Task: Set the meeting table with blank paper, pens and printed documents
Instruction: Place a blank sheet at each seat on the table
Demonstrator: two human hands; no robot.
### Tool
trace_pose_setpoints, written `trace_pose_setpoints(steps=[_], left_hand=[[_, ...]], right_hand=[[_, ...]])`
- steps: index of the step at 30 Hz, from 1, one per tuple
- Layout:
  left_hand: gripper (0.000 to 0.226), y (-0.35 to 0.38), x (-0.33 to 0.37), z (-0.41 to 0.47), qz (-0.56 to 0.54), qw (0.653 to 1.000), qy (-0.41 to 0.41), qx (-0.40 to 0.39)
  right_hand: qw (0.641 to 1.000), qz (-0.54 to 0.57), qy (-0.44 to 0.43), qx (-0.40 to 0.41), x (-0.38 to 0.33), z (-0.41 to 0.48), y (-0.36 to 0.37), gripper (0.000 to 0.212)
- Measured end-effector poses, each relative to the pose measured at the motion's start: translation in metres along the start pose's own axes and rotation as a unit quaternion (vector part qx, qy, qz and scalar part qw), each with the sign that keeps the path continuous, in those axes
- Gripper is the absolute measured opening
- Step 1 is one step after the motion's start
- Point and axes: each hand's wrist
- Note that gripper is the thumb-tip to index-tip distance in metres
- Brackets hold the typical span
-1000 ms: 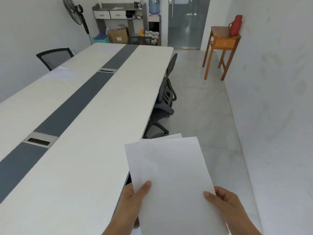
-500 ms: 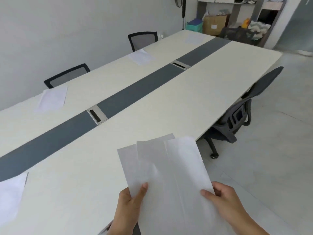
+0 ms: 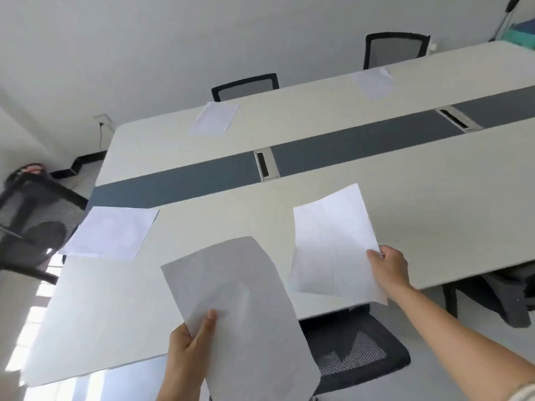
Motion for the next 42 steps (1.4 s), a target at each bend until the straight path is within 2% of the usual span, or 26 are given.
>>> trace_pose_setpoints(steps=[5, 9, 11, 14, 16, 20, 22, 24, 29, 35, 38, 42], left_hand=[[0.020, -0.035, 0.000, 0.017, -0.002, 0.998, -0.009, 0.057], [0.022, -0.043, 0.007, 0.036, -0.011, 0.998, -0.023, 0.056], [0.022, -0.037, 0.012, 0.044, -0.009, 0.999, -0.025, 0.038], [0.025, -0.016, 0.023, 0.052, 0.005, 0.999, -0.030, -0.020], [0.027, 0.004, 0.030, 0.051, 0.017, 0.996, -0.034, -0.078], [0.028, 0.054, 0.044, 0.036, 0.048, 0.982, -0.028, -0.181], [0.028, 0.081, 0.048, 0.022, 0.061, 0.973, -0.024, -0.223], [0.028, 0.110, 0.050, 0.004, 0.078, 0.962, -0.012, -0.263], [0.032, 0.184, 0.040, -0.062, 0.105, 0.934, -0.001, -0.342], [0.028, 0.284, 0.005, -0.152, 0.114, 0.902, -0.035, -0.414], [0.030, 0.335, -0.014, -0.189, 0.134, 0.874, -0.041, -0.466], [0.032, 0.392, -0.030, -0.223, 0.173, 0.838, -0.029, -0.517]], right_hand=[[0.992, -0.104, 0.071, -0.031, 0.014, 0.037, 0.047, 0.022], [0.983, -0.145, 0.106, -0.047, 0.028, 0.046, 0.059, 0.009], [0.977, -0.167, 0.121, -0.050, 0.034, 0.045, 0.056, 0.014], [0.972, -0.193, 0.124, -0.050, 0.033, 0.034, 0.041, 0.035], [0.982, -0.155, 0.105, -0.041, 0.028, 0.019, 0.028, 0.042], [0.997, 0.012, 0.071, -0.034, 0.010, -0.023, -0.006, 0.029], [0.986, 0.126, 0.094, -0.051, 0.003, -0.050, -0.029, 0.023], [0.974, 0.183, 0.110, -0.076, 0.005, -0.076, -0.055, 0.023], [0.951, 0.267, 0.105, -0.118, 0.037, -0.130, -0.132, 0.047], [0.941, 0.307, 0.082, -0.112, 0.096, -0.173, -0.247, 0.065], [0.931, 0.349, 0.097, -0.052, 0.132, -0.188, -0.300, 0.062], [0.908, 0.400, 0.126, 0.007, 0.172, -0.204, -0.354, 0.046]])
Point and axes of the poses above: each hand's wrist, its own z-axis towards the middle knuckle, its own y-axis out of the palm, x = y × z, and after that the axes turned 6 degrees about -y, right-handed
